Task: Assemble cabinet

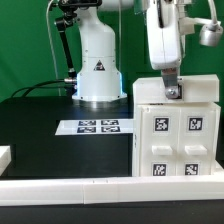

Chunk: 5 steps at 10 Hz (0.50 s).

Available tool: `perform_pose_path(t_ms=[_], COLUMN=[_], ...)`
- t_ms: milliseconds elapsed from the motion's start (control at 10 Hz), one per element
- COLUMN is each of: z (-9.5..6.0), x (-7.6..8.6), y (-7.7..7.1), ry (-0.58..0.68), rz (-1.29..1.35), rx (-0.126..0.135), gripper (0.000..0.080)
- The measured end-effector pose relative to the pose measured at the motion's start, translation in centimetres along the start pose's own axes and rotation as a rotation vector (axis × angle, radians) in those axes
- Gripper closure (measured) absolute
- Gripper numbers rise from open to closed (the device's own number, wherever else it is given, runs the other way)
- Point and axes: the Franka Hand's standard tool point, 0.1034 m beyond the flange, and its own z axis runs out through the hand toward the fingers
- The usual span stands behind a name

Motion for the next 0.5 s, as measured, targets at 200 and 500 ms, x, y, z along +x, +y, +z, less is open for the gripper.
perform_pose_path(t_ms=[200, 500], z=[0.0, -1.0], x=[-0.1, -0.8], y=[0.0, 0.0], ry=[-0.006, -0.028], rz=[0.036, -0.056], rx=[0.000, 0.014], gripper=[0.0204, 0.0015])
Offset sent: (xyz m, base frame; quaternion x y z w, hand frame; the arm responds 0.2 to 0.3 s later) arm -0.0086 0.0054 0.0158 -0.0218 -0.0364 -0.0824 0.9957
